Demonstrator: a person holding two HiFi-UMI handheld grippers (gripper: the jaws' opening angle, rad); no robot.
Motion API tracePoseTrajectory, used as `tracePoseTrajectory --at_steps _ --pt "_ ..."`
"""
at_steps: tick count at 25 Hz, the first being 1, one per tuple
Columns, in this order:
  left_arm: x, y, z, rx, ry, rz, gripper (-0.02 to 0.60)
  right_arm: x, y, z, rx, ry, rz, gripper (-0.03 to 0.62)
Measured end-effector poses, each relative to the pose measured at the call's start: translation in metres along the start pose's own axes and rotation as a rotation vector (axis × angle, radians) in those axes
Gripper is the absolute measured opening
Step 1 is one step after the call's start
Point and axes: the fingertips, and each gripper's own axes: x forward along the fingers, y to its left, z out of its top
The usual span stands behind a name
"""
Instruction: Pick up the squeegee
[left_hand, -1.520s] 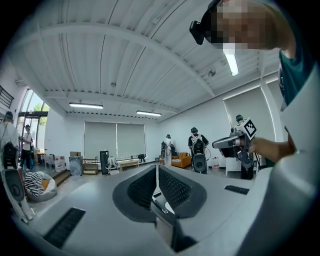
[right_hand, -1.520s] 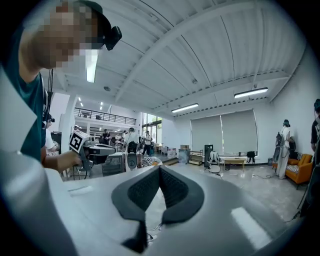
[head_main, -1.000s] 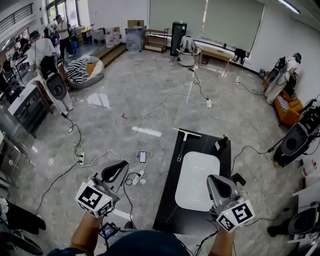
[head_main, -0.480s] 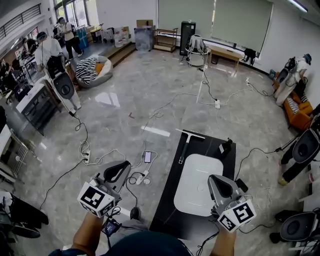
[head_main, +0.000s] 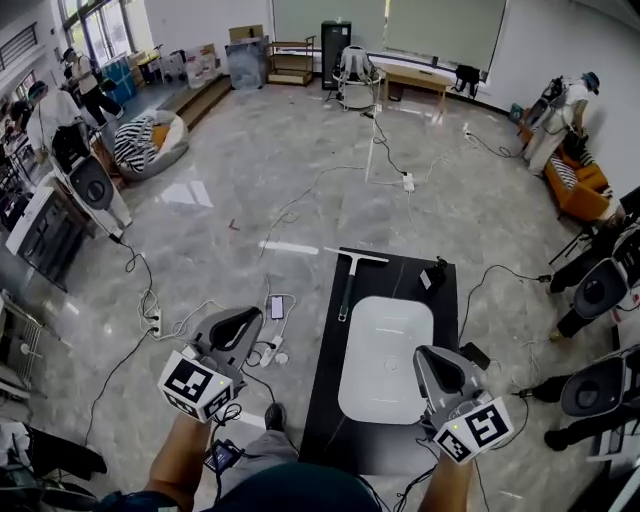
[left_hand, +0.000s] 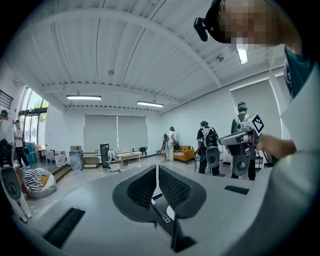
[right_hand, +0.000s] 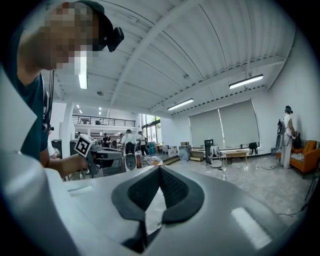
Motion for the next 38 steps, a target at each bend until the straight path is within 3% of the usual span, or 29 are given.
tracePoseTrajectory --at_steps 7,21,28,38 --pt "0.032 -0.005 -0.01 -0.022 0.028 -0.061 0.02 -0.019 0.001 -0.008 0.03 0.032 -0.072 0.009" --pt "0.069 -0.006 -0.054 -0.092 0.135 -0.108 0.021 -0.043 0.023 -0.009 0.073 0.077 -0.148 0.009" --pt "0.151 0.017 -0.095 -0.111 0.181 -0.122 0.021 -0.005 -0.028 -0.04 0.11 0.101 -0.165 0.009" --pt "0.218 0.01 -0.161 -0.124 0.245 -0.133 0.023 -0.001 -0.057 -0.085 0.145 0.115 -0.185 0.009"
